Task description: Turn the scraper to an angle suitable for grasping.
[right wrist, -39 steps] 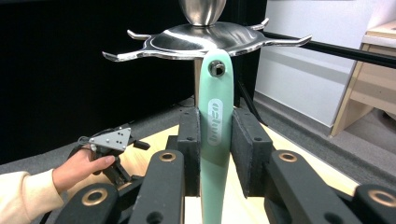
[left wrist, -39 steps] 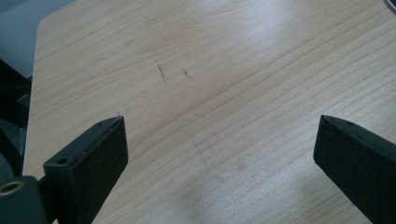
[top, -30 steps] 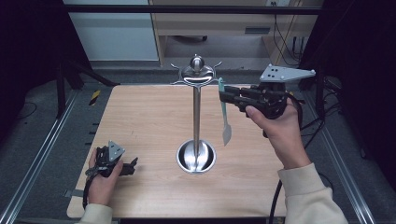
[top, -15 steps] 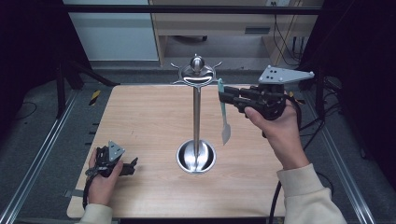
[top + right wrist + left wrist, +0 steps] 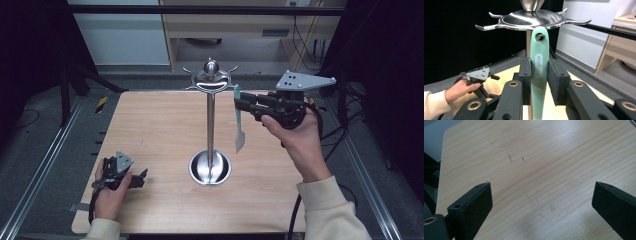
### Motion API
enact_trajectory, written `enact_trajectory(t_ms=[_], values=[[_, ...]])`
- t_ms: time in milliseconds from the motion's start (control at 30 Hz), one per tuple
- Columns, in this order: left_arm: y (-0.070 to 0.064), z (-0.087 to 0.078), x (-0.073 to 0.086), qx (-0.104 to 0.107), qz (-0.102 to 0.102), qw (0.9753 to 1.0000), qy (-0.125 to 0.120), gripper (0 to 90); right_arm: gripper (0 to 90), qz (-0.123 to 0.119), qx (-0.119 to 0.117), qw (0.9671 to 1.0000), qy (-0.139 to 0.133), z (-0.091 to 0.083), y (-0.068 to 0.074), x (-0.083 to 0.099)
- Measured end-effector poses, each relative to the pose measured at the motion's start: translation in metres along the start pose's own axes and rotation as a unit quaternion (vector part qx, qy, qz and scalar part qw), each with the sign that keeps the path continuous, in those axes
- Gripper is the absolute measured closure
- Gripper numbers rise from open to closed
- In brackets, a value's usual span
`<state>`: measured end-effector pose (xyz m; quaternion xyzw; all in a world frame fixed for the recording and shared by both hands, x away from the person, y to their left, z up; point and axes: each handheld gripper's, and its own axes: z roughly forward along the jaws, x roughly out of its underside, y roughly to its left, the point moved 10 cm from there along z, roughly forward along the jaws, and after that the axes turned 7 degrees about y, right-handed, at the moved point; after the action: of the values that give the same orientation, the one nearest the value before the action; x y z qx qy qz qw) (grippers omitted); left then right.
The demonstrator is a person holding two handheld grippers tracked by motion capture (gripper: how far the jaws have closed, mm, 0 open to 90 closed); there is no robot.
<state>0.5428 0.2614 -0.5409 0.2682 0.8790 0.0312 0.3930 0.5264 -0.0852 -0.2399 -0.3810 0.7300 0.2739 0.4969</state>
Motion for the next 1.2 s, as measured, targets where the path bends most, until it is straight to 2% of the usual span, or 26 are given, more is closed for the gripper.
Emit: enact_trajectory(t_ms=[367,533,700,867,1033,1200], values=[[-0.001,0.001,0.001,0.002,0.000,1.0000,0.002,2.9,70.8,0.002,-0.002,1.0000,0.002,-0.002,-0.001,0.001],[-0.001,0.001,0.001,0.003,-0.001,1.0000,0.002,2.9,68.6,0.002,0.004,1.0000,0.008,-0.006,-0.003,0.003],[-0.001,0.001,0.001,0.003,-0.001,1.0000,0.003,2.9,61.8,0.003,0.025,0.9995,0.019,-0.012,-0.009,0.008],[-0.002,0.002,0.002,0.004,-0.001,1.0000,0.005,2.9,49.1,0.008,0.051,0.9984,0.024,-0.022,-0.018,0.014],[-0.001,0.003,0.003,0.004,-0.003,1.0000,0.008,2.9,34.8,0.018,0.078,0.9964,0.029,-0.030,-0.029,0.022],[0.000,0.003,0.004,0.004,-0.007,0.9999,0.007,2.9,28.0,0.025,0.103,0.9940,0.028,-0.037,-0.039,0.026]])
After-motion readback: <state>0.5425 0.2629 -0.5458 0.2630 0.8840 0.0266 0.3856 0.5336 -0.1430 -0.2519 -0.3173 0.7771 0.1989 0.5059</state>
